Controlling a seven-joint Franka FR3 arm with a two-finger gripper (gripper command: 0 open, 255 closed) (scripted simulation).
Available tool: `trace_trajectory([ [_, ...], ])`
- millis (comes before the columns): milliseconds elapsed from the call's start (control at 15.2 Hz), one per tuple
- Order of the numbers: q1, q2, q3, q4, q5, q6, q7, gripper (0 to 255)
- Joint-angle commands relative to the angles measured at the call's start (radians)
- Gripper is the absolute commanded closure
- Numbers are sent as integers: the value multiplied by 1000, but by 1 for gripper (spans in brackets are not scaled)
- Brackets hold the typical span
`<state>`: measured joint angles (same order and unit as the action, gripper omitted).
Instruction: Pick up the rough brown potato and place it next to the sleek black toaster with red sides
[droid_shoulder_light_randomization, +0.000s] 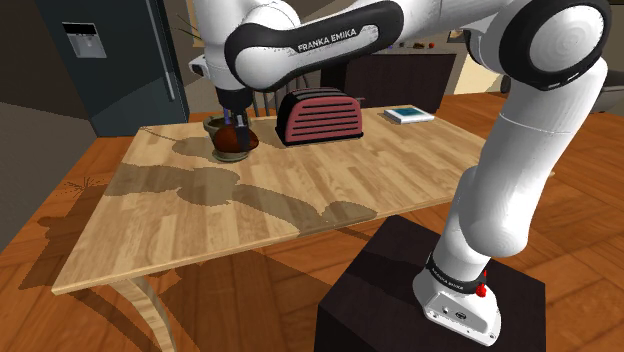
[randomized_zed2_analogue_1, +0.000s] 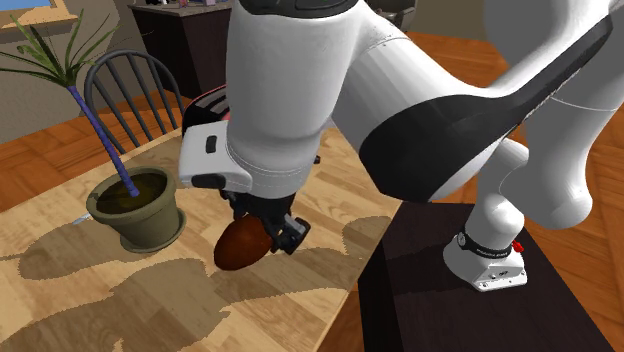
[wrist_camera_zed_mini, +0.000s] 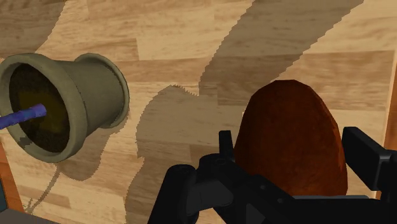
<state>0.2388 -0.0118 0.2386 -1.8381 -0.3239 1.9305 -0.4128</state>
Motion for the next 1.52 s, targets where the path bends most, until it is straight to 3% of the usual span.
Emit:
trace_trajectory([
  [0, 0, -3, 0, 24, 4, -25, -10, 255],
  [858, 5, 12, 5, 214, 13, -195, -55, 255],
  [1452, -83, -201, -117, -37, 65, -95, -253, 255],
])
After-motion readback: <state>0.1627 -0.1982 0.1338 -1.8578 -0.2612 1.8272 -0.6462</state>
